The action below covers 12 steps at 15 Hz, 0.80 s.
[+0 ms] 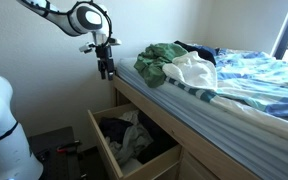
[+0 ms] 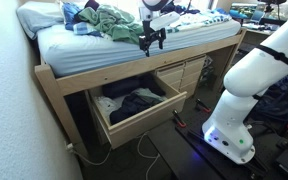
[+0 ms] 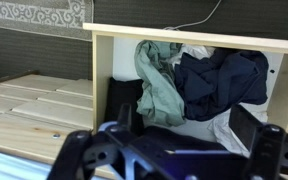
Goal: Put the white towel in the top right drawer
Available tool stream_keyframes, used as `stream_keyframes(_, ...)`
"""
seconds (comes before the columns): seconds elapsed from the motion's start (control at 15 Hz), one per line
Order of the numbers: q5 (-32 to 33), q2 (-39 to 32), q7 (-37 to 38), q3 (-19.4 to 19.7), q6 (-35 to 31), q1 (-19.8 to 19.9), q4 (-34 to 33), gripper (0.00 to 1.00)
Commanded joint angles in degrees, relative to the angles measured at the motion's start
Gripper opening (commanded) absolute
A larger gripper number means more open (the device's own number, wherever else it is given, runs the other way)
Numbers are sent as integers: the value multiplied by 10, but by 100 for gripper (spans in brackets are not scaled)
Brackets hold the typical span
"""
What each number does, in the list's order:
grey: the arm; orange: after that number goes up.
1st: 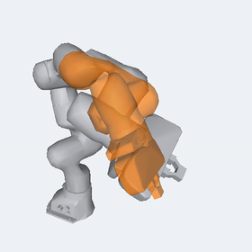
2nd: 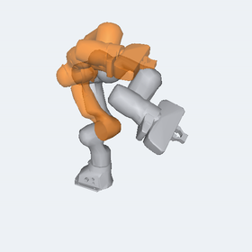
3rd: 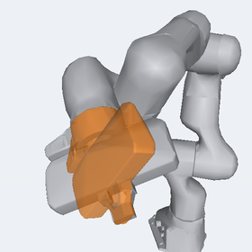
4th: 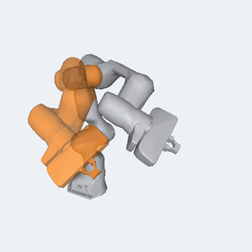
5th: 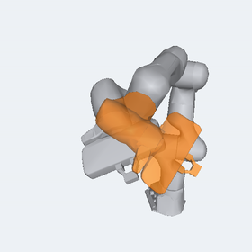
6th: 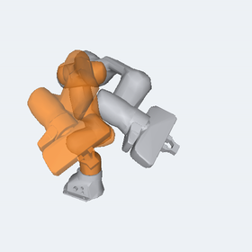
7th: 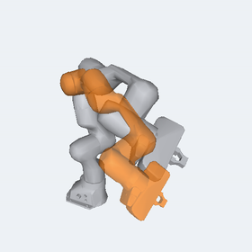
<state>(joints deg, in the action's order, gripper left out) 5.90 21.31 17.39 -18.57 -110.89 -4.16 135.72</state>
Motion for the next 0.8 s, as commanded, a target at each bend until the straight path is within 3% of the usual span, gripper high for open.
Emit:
stream_keyframes(0.0, 6, -2, 5, 15, 2, -17, -1, 100)
stream_keyframes(0.4, 6, -2, 5, 15, 2, -17, -1, 100)
stream_keyframes(0.73, -5, 8, 25, 23, -37, -24, 1, 100)
